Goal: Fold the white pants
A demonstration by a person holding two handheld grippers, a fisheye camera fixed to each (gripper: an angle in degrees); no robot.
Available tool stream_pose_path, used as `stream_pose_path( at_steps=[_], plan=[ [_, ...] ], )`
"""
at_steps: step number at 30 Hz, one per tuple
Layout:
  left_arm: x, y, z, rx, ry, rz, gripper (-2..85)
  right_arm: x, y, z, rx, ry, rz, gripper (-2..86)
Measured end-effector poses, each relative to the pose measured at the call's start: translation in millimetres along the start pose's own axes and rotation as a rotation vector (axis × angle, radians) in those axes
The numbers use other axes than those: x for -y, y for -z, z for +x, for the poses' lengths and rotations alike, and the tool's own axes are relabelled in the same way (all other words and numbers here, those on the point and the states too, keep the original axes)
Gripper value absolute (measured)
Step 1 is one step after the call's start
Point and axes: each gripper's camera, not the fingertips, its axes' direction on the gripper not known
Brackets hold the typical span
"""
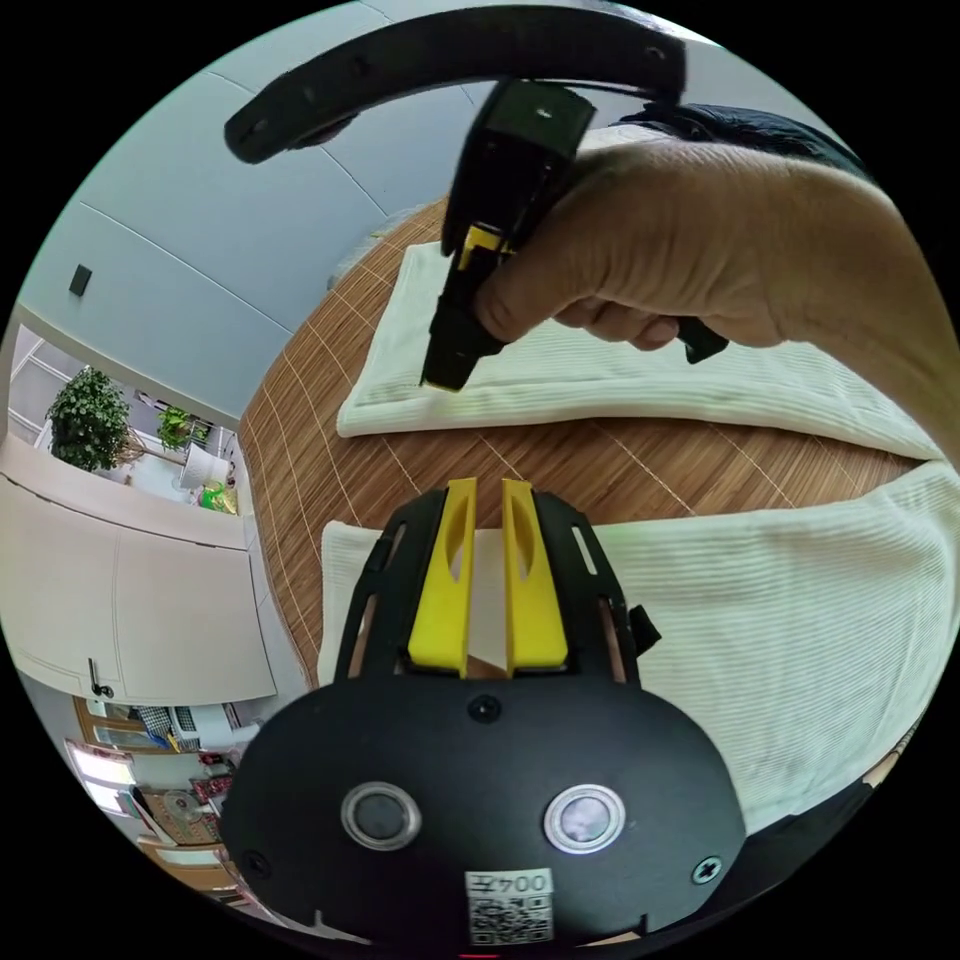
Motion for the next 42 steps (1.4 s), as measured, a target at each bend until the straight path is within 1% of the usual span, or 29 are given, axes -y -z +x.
stream_pose_path(
  at_steps=[3,7,9,11,14,18,20,21,23,25,34,39,40,42],
  plan=[
    [0.8,0.7,5.0,0.003,-0.009,0.006,1.0,-7.9,-4.0,14.5,-0.004,-0.102,0.006,9.3],
    [-1.1,-0.9,5.1,0.002,-0.001,0.003,1.1,-19.2,8.5,29.9,-0.087,-0.181,0.047,9.7],
    [-1.0,-0.1,5.7,-0.009,0.004,0.008,1.1,-29.6,16.8,39.1,-0.080,-0.215,0.073,9.4],
    [0.4,0.3,9.7,-0.006,-0.002,0.006,1.1,-39.9,14.7,51.1,-0.039,-0.238,0.044,9.4],
    [1.7,1.4,17.5,0.006,-0.024,0.006,1.1,-42.6,14.4,48.7,0.022,-0.194,0.040,9.2],
    [1.1,0.7,19.3,0.000,-0.017,0.002,1.1,-34.4,17.0,35.6,-0.013,-0.140,0.032,8.9],
    [1.1,0.3,21.0,0.009,-0.022,-0.004,1.2,-29.3,3.9,31.6,-0.007,-0.126,-0.048,7.2],
    [1.0,0.6,21.5,0.011,-0.020,-0.001,1.2,-28.8,3.5,30.2,-0.018,-0.123,-0.042,6.6],
    [1.5,0.6,22.3,0.006,-0.020,-0.003,1.3,-27.8,5.4,24.8,-0.053,-0.096,-0.042,2.4],
    [1.7,0.6,23.8,0.010,-0.020,-0.004,1.4,-28.2,9.4,23.6,-0.061,-0.092,-0.041,1.1],
    [1.2,3.2,24.3,0.025,-0.011,-0.012,1.3,-33.9,47.9,27.3,-0.041,-0.081,0.038,-0.7],
    [-1.2,7.8,6.7,0.045,0.091,-0.006,1.2,-36.0,91.5,9.9,0.004,0.004,0.102,-0.3],
    [-1.4,7.0,5.2,0.047,0.102,-0.011,1.2,-38.6,83.1,8.0,0.049,0.002,0.098,0.0],
    [-2.4,1.7,3.7,0.069,0.115,-0.043,1.2,-40.5,43.9,7.2,0.123,0.013,-0.043,0.7]
  ],
)
